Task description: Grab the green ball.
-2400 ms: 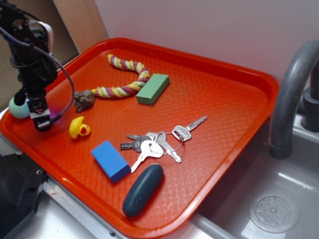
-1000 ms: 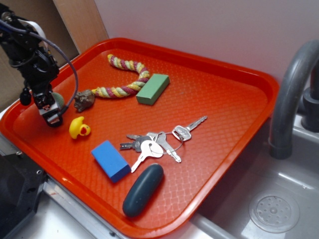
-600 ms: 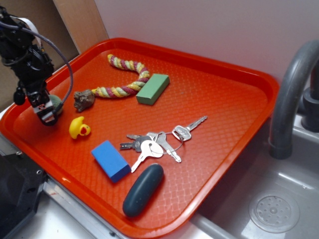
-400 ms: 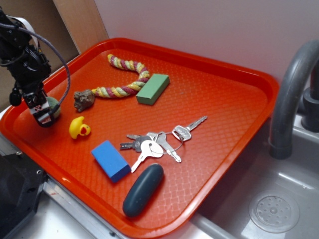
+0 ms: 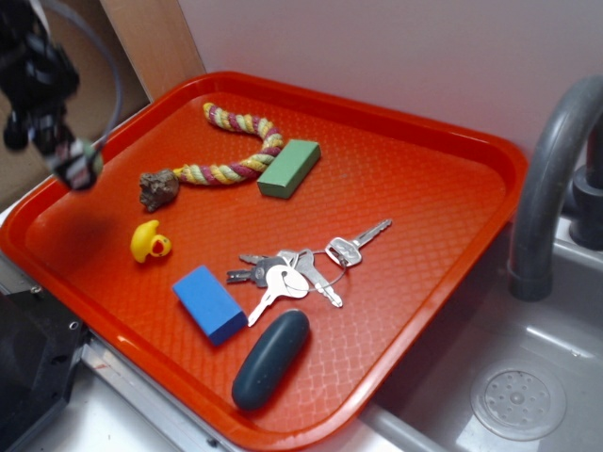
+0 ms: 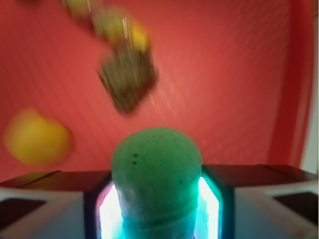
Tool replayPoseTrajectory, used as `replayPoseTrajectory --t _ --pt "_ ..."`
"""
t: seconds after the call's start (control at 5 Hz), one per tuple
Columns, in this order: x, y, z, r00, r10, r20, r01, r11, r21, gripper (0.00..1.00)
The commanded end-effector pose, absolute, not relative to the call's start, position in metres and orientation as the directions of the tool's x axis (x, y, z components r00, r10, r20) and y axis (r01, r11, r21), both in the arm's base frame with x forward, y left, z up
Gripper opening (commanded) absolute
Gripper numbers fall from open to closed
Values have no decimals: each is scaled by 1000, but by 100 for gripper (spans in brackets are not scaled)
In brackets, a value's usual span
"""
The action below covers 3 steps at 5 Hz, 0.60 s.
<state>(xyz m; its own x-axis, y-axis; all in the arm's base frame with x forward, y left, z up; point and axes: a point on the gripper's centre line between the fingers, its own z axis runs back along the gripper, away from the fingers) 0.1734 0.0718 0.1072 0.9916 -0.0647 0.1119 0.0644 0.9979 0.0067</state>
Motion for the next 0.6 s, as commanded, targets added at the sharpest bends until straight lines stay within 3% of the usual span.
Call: replayPoseTrajectory --t 0.0,0.2,0.4 --pt "219 19 216 948 211 239 -217 976 0 0" --pt "223 9 248 943 227 244 -229 973 -21 0" --pt "227 12 237 946 235 223 -239 971 -10 0"
